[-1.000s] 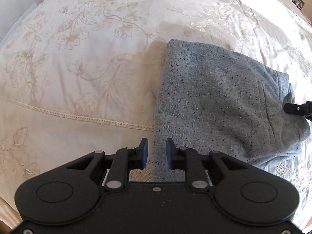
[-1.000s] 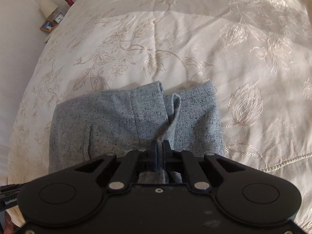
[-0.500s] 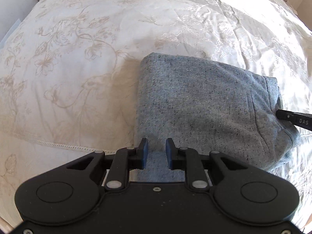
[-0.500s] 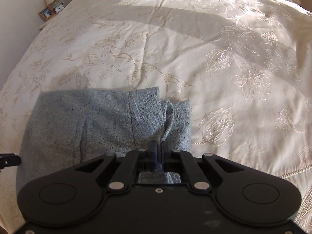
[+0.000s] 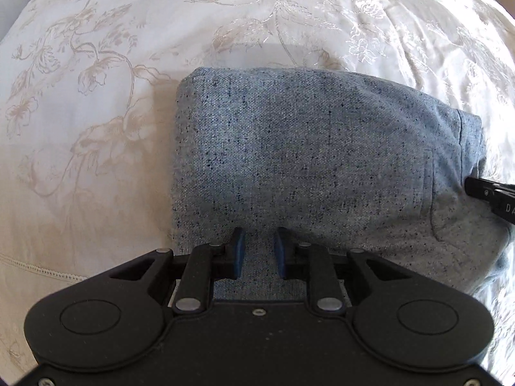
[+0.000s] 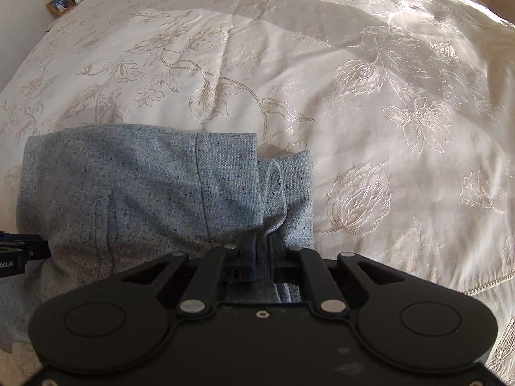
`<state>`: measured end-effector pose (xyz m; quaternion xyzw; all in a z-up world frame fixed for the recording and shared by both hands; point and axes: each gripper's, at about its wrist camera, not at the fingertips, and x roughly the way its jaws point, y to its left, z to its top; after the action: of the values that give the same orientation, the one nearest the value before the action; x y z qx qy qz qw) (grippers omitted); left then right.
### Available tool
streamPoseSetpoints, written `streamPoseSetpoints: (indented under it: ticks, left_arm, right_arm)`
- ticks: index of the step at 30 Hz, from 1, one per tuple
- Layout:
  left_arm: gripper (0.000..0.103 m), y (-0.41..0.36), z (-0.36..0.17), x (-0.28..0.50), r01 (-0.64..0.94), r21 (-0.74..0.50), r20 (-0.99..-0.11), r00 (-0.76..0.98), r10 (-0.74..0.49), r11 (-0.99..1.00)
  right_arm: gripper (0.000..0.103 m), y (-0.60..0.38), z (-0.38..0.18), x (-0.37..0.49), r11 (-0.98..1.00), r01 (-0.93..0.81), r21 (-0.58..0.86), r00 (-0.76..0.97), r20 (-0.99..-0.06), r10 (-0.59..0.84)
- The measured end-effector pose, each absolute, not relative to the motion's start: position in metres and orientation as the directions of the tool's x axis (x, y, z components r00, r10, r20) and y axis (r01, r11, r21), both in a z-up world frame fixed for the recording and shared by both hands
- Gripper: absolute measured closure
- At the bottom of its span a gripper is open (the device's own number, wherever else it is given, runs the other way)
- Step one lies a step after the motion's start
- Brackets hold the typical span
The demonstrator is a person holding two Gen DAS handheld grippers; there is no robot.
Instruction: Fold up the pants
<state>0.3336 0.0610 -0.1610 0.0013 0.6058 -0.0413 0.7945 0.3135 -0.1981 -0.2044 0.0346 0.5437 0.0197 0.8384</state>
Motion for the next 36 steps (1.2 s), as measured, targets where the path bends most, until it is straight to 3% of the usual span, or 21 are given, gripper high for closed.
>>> streamPoseSetpoints:
  ticks: [5,7,9,12,15,19,26,31,33,34,35,36]
  left_arm:
    - [0.072,0.073,-0.147,0.331,0.023,-0.079,-0.961,0.263,-0.082,0.997]
    - [0.072,0.078,-0.138,0.328,0.003,-0.065,-0.957,0.283,-0.063,0.998]
    - [0.072,0.083,-0.128,0.325,-0.017,-0.053,-0.948,0.316,-0.045,0.998]
    - [0.071,0.094,-0.121,0.323,-0.048,-0.048,-0.936,0.351,-0.028,0.998]
    - [0.054,0.100,-0.129,0.329,-0.041,-0.057,-0.942,0.333,-0.040,0.998]
    - [0.052,0.100,-0.155,0.341,-0.005,-0.084,-0.964,0.252,-0.080,0.996]
    - [0.037,0.100,-0.172,0.344,0.021,-0.091,-0.959,0.269,-0.094,0.996]
    - [0.029,0.118,-0.180,0.343,-0.057,-0.179,-0.946,0.286,-0.156,0.982]
    - [0.034,0.122,-0.179,0.342,-0.086,-0.208,-0.941,0.289,-0.176,0.974]
    - [0.049,0.122,-0.178,0.342,-0.086,-0.237,-0.937,0.284,-0.204,0.968]
    - [0.070,0.122,-0.175,0.342,-0.076,-0.266,-0.932,0.275,-0.236,0.961]
    - [0.074,0.121,-0.171,0.342,-0.084,-0.255,-0.935,0.275,-0.223,0.963]
  right_arm:
    - [0.085,-0.200,-0.196,0.314,0.997,0.016,0.077,0.417,-0.907,0.064]
    - [0.070,-0.203,-0.190,0.312,0.997,0.008,0.081,0.427,-0.902,0.070]
    - [0.062,-0.209,-0.182,0.309,0.996,0.018,0.092,0.443,-0.894,0.074]
    - [0.060,-0.221,-0.171,0.304,0.990,0.046,0.130,0.469,-0.878,0.094]
    - [0.057,-0.230,-0.172,0.304,0.985,0.054,0.166,0.461,-0.879,0.123]
    - [0.054,-0.233,-0.190,0.312,0.980,0.043,0.195,0.410,-0.898,0.161]
    - [0.045,-0.242,-0.214,0.324,0.960,0.101,0.260,0.385,-0.900,0.203]
    - [0.045,-0.254,-0.218,0.325,0.920,0.198,0.338,0.376,-0.893,0.247]
    - [0.054,-0.255,-0.218,0.323,0.908,0.218,0.359,0.384,-0.886,0.258]
    - [0.077,-0.255,-0.217,0.320,0.900,0.216,0.379,0.396,-0.876,0.274]
    - [0.085,-0.253,-0.215,0.318,0.894,0.212,0.394,0.405,-0.868,0.287]
    - [0.085,-0.249,-0.211,0.316,0.901,0.212,0.379,0.415,-0.869,0.268]
